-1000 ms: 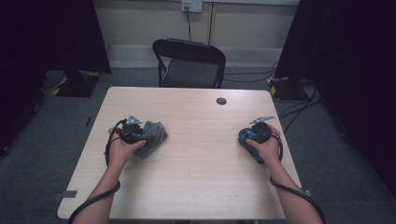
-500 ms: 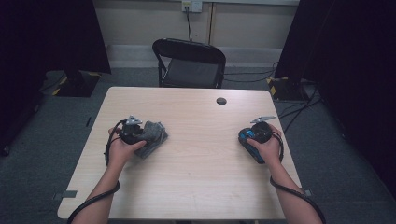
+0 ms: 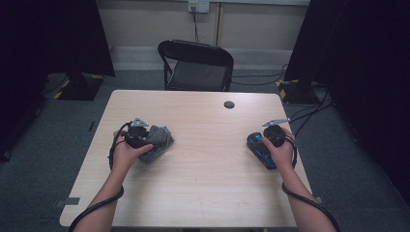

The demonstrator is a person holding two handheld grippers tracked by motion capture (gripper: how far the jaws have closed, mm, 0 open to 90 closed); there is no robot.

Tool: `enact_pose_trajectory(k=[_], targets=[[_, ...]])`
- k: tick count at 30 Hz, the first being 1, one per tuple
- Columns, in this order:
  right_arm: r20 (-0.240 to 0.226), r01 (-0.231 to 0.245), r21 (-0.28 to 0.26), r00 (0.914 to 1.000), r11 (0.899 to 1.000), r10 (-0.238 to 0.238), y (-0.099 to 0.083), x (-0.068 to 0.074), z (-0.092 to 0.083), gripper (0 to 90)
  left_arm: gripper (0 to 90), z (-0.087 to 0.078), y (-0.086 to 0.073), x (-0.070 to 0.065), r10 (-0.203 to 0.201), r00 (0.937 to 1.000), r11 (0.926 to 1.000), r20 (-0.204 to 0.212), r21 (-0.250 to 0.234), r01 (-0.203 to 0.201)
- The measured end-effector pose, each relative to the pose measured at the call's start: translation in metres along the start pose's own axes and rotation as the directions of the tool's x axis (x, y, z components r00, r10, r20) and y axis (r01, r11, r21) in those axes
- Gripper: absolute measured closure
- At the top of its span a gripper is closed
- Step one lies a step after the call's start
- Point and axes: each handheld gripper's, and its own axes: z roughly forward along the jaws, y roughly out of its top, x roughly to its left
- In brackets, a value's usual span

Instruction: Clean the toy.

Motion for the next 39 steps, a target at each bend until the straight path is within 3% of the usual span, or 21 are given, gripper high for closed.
enact_pose_trajectory(k=[19,39], targets=[[-0.010,0.021,-0.008,0.9997,1.000,-0.021,0.001,0.004,-0.013,15.7,16.3,-0.010,0.006,-0.010,-0.003,0.9987,0.9999,0.051,0.014,0.003],[-0.038,0.064,-0.019,0.9972,0.998,-0.065,0.008,0.023,-0.027,15.7,16.3,-0.021,0.007,-0.032,0.023,0.9926,0.9992,0.120,0.030,-0.026]])
